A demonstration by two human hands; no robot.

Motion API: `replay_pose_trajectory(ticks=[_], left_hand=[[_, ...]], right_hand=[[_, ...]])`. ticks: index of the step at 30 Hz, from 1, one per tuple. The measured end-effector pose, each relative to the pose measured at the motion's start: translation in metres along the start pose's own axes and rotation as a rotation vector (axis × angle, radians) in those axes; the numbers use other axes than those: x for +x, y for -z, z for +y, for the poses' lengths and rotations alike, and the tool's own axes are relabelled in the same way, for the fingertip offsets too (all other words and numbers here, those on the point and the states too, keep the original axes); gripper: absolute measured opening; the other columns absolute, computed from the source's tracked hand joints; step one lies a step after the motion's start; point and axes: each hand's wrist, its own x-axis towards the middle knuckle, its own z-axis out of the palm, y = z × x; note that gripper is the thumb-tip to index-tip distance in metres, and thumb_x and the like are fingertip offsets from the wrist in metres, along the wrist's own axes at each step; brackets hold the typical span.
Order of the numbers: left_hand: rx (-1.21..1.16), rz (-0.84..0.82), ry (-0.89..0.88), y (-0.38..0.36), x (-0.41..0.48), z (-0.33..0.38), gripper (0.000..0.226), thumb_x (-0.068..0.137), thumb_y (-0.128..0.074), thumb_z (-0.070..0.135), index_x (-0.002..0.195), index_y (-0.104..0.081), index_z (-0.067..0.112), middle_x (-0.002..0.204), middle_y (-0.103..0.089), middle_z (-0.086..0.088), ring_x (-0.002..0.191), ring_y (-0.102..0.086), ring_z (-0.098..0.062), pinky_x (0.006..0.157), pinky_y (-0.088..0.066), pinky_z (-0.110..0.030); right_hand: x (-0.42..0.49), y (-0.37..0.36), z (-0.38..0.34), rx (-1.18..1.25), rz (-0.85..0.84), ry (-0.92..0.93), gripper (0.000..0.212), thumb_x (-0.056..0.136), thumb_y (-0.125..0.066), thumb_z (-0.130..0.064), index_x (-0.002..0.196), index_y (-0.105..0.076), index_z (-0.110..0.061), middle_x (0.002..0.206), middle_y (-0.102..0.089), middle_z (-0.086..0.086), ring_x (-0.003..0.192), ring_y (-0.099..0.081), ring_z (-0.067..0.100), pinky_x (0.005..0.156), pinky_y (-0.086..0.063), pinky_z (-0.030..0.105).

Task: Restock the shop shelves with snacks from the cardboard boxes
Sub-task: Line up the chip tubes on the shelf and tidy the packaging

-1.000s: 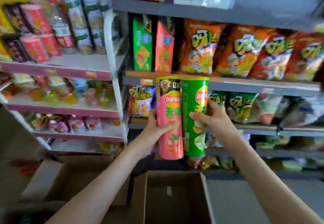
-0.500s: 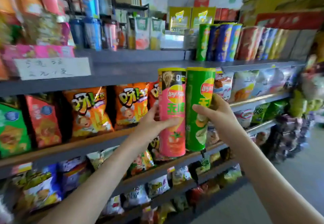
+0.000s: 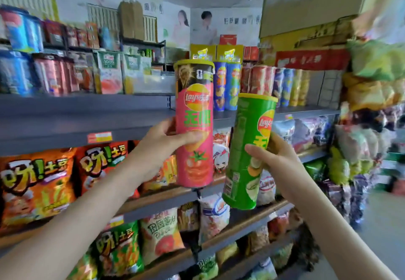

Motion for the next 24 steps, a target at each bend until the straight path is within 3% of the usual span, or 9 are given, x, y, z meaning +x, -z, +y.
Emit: replay_pose_trajectory(ticks=[4,7,12,14,18,21,24], left_hand=[[-0.04,0.08,0.004,-0.04,0.053,0.008,0.064,0.05,-0.081,0.024,0.111,-0.064,0.021,0.098,-0.075,0.003,0.086,-0.071,-0.013,0.077,-0.05,-0.031],[0.012,0.118,0.001,-0.062,0.086,0.008,0.066,0.05,-0.084,0.026,0.113,-0.065,0.021,0.099,-0.074,0.002,0.086,-0.071,-0.014,0.073,-0.049,-0.03],[0.057,0.235,-0.008,-0.077,0.148,0.001,0.054,0.058,-0.082,0.024,0.11,-0.066,0.02,0.101,-0.074,-0.001,0.089,-0.069,-0.017,0.081,-0.05,-0.032],[0.078,0.265,-0.025,-0.077,0.175,-0.001,0.037,0.072,-0.074,0.018,0.108,-0.065,0.019,0.102,-0.073,-0.001,0.088,-0.067,-0.014,0.078,-0.049,-0.027],[0.193,0.268,-0.033,-0.068,0.227,-0.012,0.032,0.08,-0.071,0.018,0.111,-0.063,0.021,0.104,-0.07,0.006,0.088,-0.065,-0.004,0.07,-0.044,-0.021],[0.264,0.275,-0.015,-0.058,0.26,-0.023,0.037,0.083,-0.07,0.016,0.118,-0.059,0.02,0.108,-0.068,0.007,0.087,-0.064,0.001,0.066,-0.042,-0.016],[0.341,0.28,0.011,-0.047,0.288,-0.034,0.04,0.084,-0.071,0.014,0.121,-0.058,0.02,0.113,-0.068,0.003,0.094,-0.064,-0.004,0.069,-0.045,-0.019]], right_hand=[[0.057,0.072,0.006,0.013,0.059,0.028,0.056,0.063,-0.075,-0.029,0.113,-0.061,-0.011,0.098,-0.073,0.005,0.09,-0.07,0.024,0.078,-0.054,0.039],[0.1,0.113,0.012,0.041,0.109,0.057,0.052,0.071,-0.076,-0.025,0.118,-0.059,-0.008,0.109,-0.07,0.013,0.102,-0.066,0.034,0.091,-0.053,0.049],[0.172,0.153,0.026,0.086,0.142,0.111,0.037,0.084,-0.07,-0.012,0.118,-0.058,-0.005,0.11,-0.07,0.011,0.102,-0.067,0.029,0.091,-0.053,0.043],[0.205,0.161,0.032,0.058,0.112,0.156,0.04,0.081,-0.075,-0.015,0.116,-0.058,-0.006,0.105,-0.071,0.009,0.095,-0.068,0.025,0.085,-0.055,0.04],[0.283,0.167,0.053,-0.002,0.046,0.193,0.043,0.08,-0.076,-0.016,0.118,-0.055,-0.009,0.091,-0.069,0.0,0.081,-0.067,0.018,0.073,-0.052,0.032],[0.339,0.166,0.069,-0.013,0.031,0.186,0.06,0.077,-0.08,-0.019,0.127,-0.046,-0.011,0.105,-0.069,0.005,0.094,-0.069,0.022,0.079,-0.054,0.038],[0.387,0.164,0.088,-0.044,0.035,0.169,0.062,0.077,-0.079,-0.022,0.127,-0.042,-0.016,0.101,-0.065,0.002,0.093,-0.067,0.023,0.079,-0.056,0.042]])
